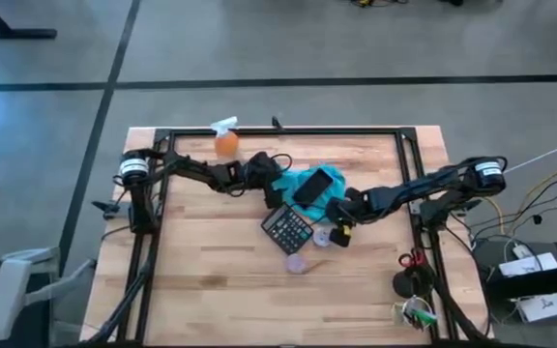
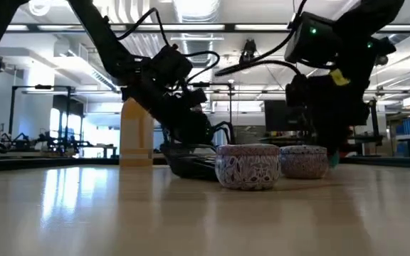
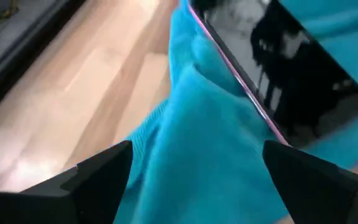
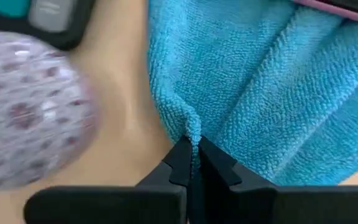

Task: Apply microfiber cloth
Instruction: Wipe the pink cellphone using the blue microfiber cloth

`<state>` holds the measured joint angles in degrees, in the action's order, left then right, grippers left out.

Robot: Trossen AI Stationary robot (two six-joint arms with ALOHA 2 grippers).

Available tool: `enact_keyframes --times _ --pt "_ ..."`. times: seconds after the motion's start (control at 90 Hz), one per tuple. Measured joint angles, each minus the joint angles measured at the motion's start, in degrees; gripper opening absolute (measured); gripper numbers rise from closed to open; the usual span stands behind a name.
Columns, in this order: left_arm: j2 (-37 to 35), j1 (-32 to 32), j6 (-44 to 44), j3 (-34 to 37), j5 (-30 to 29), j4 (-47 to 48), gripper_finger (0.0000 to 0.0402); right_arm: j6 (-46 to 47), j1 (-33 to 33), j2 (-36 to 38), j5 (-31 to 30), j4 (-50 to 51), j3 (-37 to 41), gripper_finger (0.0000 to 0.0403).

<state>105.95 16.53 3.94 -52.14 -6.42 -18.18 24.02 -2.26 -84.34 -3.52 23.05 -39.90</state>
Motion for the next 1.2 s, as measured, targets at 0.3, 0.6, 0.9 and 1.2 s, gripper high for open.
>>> enact_keyframes --times 0.3,0.6,0.9,1.2 --pt "0.0 -0.3 -0.4 0.1 0.0 -2.3 0.0347 3.1 -0.5 5.6 7.3 2.7 -0.7 0.0000" --pt "0.0 -0.4 -1.4 0.2 0.0 -3.1 0.0347 -1.8 2.4 6.5 -7.0 -3.0 -0.7 0.0000" --pt "0.0 -0.8 -1.7 0.2 0.0 -4.3 0.0347 -6.8 10.2 -4.3 -22.8 -19.4 -0.7 0.0000" --pt "0.0 -0.9 -3.4 0.2 0.0 -3.9 0.0347 -9.1 12.0 -24.5 -31.9 -43.1 -1.0 0.0000"
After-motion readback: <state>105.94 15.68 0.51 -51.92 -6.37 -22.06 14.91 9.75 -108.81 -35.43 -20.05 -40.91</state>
